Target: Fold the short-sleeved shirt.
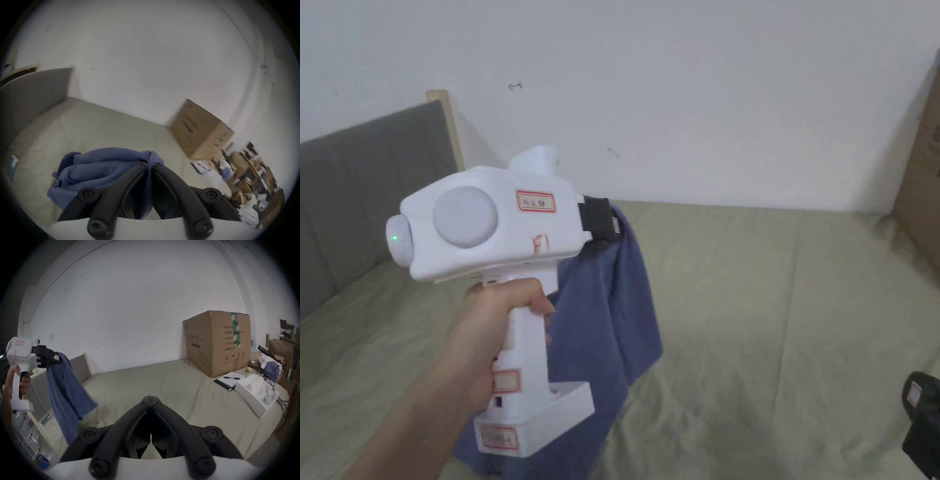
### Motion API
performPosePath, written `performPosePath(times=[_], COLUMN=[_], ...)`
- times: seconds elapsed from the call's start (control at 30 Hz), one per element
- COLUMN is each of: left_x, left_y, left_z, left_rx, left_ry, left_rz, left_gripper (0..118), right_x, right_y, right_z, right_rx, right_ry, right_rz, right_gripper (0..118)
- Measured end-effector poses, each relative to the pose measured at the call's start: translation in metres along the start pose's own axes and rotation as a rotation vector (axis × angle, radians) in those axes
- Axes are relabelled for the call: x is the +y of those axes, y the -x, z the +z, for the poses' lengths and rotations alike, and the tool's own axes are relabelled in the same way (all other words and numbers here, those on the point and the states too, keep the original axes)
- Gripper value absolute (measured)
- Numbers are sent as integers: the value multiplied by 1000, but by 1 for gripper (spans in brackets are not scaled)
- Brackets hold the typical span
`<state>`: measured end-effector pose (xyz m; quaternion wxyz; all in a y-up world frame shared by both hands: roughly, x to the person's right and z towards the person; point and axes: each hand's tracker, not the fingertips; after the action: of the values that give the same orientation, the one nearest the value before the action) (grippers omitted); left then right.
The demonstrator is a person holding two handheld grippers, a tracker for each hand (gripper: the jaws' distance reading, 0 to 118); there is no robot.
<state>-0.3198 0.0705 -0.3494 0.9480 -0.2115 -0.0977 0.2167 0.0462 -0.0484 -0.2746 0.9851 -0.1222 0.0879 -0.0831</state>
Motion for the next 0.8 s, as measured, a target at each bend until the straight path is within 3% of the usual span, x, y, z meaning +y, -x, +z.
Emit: performPosePath(times=[0.13, 0.3, 0.47, 0.57, 0.7, 0.73, 0.77, 0.8], left_x=[-58, -176, -292, -316, -307, -303, -298, -293], left_y=[-54, -77, -55, -41, -40, -41, -42, -42], left_z=[-48, -127, -186, -190, -188, -186, -183, -180], left_rx=[-249, -217, -54, -44, -36, -45, -44, -44], left_ry=[160, 442, 717, 746, 706, 703, 695, 679], left_rz=[72, 24, 29, 90, 31, 12, 9, -4], left_gripper=[0, 0, 0, 0, 2, 10, 26, 60], right_x=[4, -2, -15, -22, -26, -26, -26, -26], right_y=[-34, -70, -99, -109, -115, -115, -113, -111], right_z=[17, 31, 31, 28, 22, 20, 18, 17], right_rx=[-75, -140, -196, -215, -226, -222, -220, -218], right_ry=[-22, -6, 55, 86, 105, 106, 107, 108], right_rz=[-45, -73, -90, -93, -106, -111, -113, -113], right_gripper=[0, 0, 0, 0, 0, 0, 0, 0])
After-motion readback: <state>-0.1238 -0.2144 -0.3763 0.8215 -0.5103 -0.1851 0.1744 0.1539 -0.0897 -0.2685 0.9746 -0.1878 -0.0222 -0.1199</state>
